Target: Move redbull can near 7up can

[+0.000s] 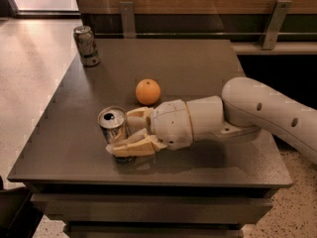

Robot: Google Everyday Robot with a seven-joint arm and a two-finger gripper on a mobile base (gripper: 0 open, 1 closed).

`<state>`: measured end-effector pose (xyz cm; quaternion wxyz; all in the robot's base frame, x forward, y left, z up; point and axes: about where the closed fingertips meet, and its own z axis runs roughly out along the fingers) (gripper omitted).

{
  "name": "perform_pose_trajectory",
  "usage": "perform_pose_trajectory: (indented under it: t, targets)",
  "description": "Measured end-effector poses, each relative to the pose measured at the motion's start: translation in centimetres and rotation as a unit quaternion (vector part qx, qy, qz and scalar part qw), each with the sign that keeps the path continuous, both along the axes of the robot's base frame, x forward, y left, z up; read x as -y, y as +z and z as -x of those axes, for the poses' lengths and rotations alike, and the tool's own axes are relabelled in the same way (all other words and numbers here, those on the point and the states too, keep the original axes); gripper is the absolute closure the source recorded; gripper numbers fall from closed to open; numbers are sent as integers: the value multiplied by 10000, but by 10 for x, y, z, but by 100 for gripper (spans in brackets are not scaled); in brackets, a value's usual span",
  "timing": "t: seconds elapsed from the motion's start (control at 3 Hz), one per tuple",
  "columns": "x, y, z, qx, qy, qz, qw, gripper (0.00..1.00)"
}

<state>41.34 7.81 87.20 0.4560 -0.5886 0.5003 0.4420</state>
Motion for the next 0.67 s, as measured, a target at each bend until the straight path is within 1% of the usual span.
perform_pose_trajectory:
  t: [0.33, 0.67]
  targets:
    - [-2, 1, 1, 9, 21, 5, 10000, 100]
    - [-1, 8, -2, -31, 13, -1, 10000, 100]
